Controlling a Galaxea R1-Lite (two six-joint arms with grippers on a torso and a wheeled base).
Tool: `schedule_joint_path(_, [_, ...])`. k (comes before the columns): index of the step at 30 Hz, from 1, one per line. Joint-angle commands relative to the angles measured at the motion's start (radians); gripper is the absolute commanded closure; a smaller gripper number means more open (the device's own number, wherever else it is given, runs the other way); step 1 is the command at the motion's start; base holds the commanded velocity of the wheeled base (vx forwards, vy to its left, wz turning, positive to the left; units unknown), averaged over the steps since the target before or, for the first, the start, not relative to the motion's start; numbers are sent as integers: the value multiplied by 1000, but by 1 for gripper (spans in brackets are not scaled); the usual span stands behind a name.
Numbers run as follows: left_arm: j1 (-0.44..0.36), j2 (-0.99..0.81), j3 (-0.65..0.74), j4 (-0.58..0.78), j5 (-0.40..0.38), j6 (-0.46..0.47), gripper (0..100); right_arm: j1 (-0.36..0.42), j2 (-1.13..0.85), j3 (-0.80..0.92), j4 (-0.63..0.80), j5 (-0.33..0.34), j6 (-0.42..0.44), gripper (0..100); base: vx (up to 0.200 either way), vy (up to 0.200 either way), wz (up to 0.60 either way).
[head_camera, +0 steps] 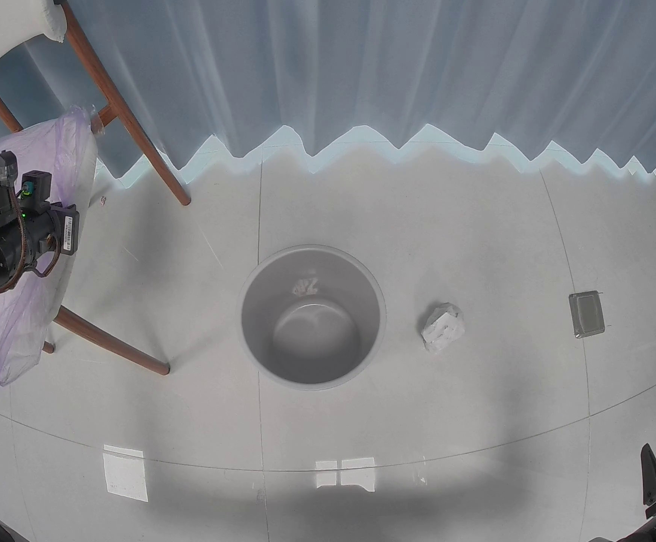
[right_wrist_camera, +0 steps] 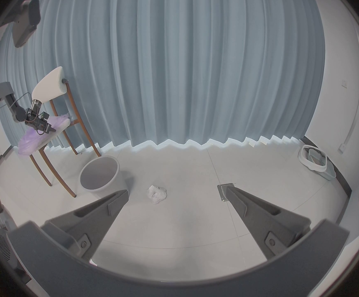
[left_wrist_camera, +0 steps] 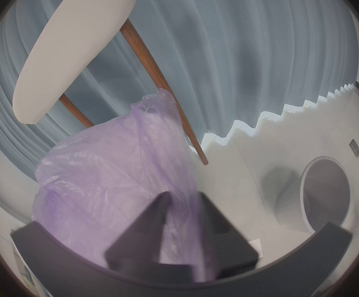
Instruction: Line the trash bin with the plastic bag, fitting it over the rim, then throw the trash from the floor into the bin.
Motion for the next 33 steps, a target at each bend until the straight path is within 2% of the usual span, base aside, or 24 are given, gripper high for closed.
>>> schedule_joint_path(1, [27,-13,7,3,-18,-4,100,0,-17,18,0,0,0,0,0,0,0])
schedule_joint_path(6, [71,-70,45,3,-53,-12,100,0,-17,18,0,0,0,0,0,0,0])
schedule_joint_path(15, [119,-179,170,0,-188,-121,100,0,-17,18,0,0,0,0,0,0,0])
schedule_joint_path(20, [134,-188,219,-60,-198,-147,100,0,-17,18,0,0,1,0,0,0,0])
schedule_joint_path(26, [136,-233,274,-82,-250,-150,100,0,-17,18,0,0,1,0,0,0,0])
schedule_joint_path(30, [154,-231,334,-240,-290,-175,100,0,-17,18,0,0,1,0,0,0,0])
schedule_joint_path(33, [151,-231,354,-302,-297,-196,100,0,-17,18,0,0,1,0,0,0,0])
